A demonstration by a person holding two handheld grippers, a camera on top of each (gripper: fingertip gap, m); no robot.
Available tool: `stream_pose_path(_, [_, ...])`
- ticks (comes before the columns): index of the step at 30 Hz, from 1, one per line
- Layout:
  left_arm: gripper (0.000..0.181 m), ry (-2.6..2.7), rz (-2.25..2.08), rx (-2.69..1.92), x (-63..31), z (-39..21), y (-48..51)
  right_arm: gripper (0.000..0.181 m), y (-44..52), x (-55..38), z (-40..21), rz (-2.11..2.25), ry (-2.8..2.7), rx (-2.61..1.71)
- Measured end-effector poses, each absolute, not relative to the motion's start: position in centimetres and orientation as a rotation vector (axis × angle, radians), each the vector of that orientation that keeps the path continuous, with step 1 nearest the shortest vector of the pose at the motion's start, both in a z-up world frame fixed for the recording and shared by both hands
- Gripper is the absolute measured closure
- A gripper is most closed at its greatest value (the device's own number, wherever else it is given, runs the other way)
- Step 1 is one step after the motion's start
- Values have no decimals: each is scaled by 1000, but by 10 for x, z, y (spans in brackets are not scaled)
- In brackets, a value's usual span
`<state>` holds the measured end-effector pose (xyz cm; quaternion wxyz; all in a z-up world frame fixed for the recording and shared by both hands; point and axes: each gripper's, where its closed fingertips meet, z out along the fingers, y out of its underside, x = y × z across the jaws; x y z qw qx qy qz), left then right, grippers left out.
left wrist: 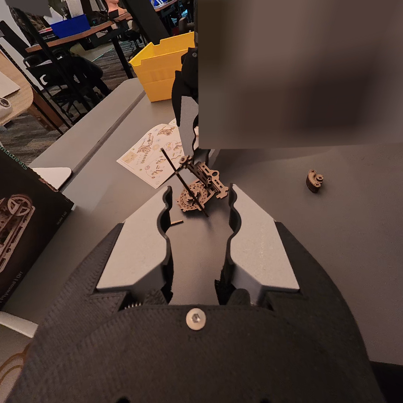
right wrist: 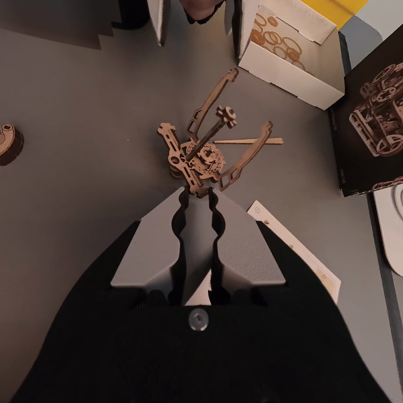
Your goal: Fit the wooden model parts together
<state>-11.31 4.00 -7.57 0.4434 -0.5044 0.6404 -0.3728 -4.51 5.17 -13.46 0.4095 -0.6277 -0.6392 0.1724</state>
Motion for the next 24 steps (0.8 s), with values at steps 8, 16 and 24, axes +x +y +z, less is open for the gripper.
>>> stream_pose_path(8, [131, 1611, -889, -1238, -113, -78, 39, 165, 50, -45, -139, 403, -1647, -1581])
stream_pose_path(16, [130, 1589, -834, -1183, -114, -65, 39, 160, 50, -45, -131, 398, -1631, -1536])
stream_pose_path(24, [129, 1588, -826, -1182, -116, -61, 40, 165, 44, -47, -132, 349, -1689, -1479])
